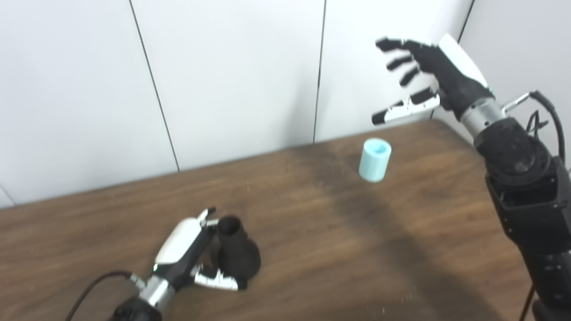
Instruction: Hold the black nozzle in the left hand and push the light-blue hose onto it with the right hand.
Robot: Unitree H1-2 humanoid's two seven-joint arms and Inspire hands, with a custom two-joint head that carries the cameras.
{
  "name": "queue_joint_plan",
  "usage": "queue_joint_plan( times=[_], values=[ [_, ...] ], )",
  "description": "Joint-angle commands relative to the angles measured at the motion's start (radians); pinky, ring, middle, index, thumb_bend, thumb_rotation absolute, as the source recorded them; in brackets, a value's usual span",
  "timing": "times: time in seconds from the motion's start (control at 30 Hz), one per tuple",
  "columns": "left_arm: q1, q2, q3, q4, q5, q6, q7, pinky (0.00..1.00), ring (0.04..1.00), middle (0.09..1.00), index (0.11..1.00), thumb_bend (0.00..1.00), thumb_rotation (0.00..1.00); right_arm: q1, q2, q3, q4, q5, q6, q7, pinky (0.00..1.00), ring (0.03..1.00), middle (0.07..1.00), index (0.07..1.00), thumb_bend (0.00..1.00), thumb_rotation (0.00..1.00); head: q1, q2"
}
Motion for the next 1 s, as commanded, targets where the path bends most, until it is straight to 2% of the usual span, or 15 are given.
queue_joint_plan(
  times=[0.0, 0.2, 0.37, 0.6, 0.77, 0.87, 0.97],
  values=[
    [0.049, 0.064, -0.017, 0.074, 0.056, 0.040, -0.067, 1.00, 0.614, 0.465, 0.507, 0.52, 0.00, -0.064, -0.035, -0.007, 0.025, -0.042, 0.002, 0.023, 0.56, 0.732, 0.843, 0.818, 0.83, 0.12, -0.005, -0.004],
    [0.051, 0.078, -0.020, 0.066, 0.050, 0.022, -0.073, 1.00, 0.616, 0.468, 0.504, 0.52, 0.00, -0.150, -0.022, 0.008, 0.182, -0.120, 0.002, 0.104, 0.67, 0.800, 0.872, 0.821, 0.84, 0.14, -0.018, -0.006],
    [0.054, 0.083, -0.022, 0.079, 0.045, -0.006, -0.071, 1.00, 0.618, 0.469, 0.503, 0.52, 0.00, -0.208, 0.026, 0.072, 0.339, -0.185, 0.002, 0.122, 0.69, 0.823, 0.892, 0.834, 0.85, 0.14, -0.014, -0.006],
    [0.057, 0.091, -0.020, 0.066, 0.038, -0.015, -0.081, 1.00, 0.620, 0.467, 0.504, 0.52, 0.00, -0.282, 0.048, 0.165, 0.503, -0.307, 0.002, 0.127, 0.70, 0.835, 0.896, 0.851, 0.90, 0.18, -0.014, -0.006],
    [0.061, 0.087, -0.019, 0.061, 0.032, -0.005, -0.087, 1.00, 0.621, 0.470, 0.502, 0.52, 0.00, -0.323, 0.067, 0.177, 0.593, -0.341, 0.002, 0.216, 0.81, 0.931, 0.922, 0.882, 0.93, 0.19, -0.002, -0.002],
    [0.066, 0.087, -0.018, 0.055, 0.026, -0.001, -0.091, 1.00, 0.621, 0.470, 0.502, 0.52, 0.00, -0.336, 0.058, 0.196, 0.624, -0.342, 0.002, 0.276, 0.84, 0.934, 0.931, 0.891, 0.93, 0.19, -0.002, 0.003],
    [0.067, 0.091, -0.016, 0.050, 0.022, 0.002, -0.094, 1.00, 0.622, 0.470, 0.502, 0.52, 0.00, -0.345, 0.036, 0.241, 0.646, -0.346, 0.002, 0.319, 0.84, 0.911, 0.933, 0.895, 0.97, 0.21, 0.000, 0.005]
  ],
)
